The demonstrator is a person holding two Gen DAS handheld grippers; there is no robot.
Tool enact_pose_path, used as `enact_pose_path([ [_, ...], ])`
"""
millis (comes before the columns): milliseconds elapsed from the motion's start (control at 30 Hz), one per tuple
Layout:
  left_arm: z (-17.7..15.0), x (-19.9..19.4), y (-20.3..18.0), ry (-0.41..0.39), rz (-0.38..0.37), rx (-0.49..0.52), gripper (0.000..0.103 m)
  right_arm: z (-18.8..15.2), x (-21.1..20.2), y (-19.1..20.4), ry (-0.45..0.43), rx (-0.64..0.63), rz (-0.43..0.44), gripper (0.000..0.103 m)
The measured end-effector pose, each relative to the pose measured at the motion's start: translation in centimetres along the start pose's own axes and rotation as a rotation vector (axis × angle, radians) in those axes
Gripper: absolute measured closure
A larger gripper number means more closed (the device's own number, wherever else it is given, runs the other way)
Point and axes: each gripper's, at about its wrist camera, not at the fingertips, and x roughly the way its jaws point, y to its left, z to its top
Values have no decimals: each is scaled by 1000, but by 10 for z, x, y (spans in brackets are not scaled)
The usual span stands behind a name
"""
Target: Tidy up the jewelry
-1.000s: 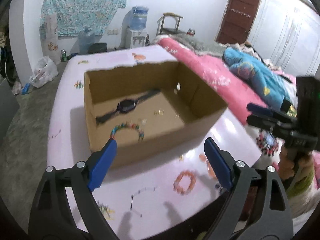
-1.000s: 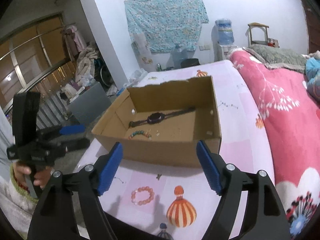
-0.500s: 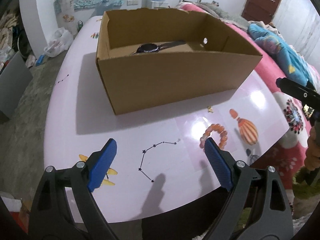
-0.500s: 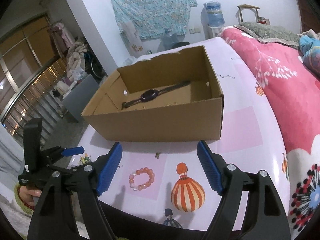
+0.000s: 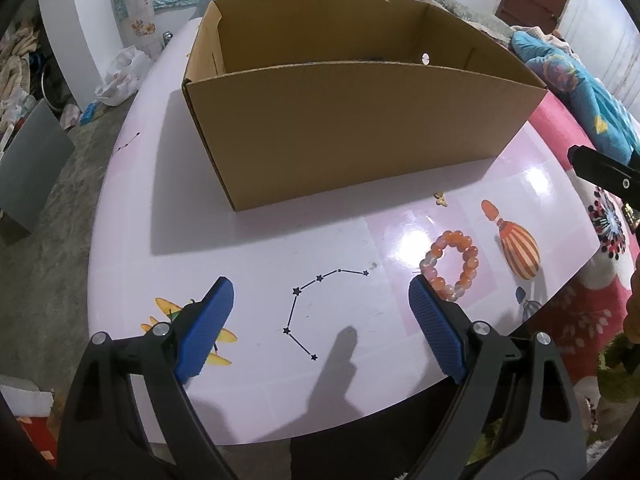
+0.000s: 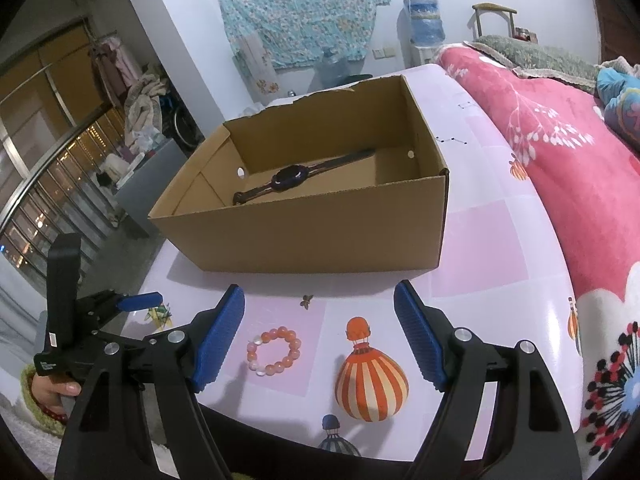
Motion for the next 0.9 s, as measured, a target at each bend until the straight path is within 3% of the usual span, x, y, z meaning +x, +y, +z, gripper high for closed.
enact_pose_path([
  [900,1,3,0,12,32,-18,17,-1,0,-11,-5,37,1,28],
])
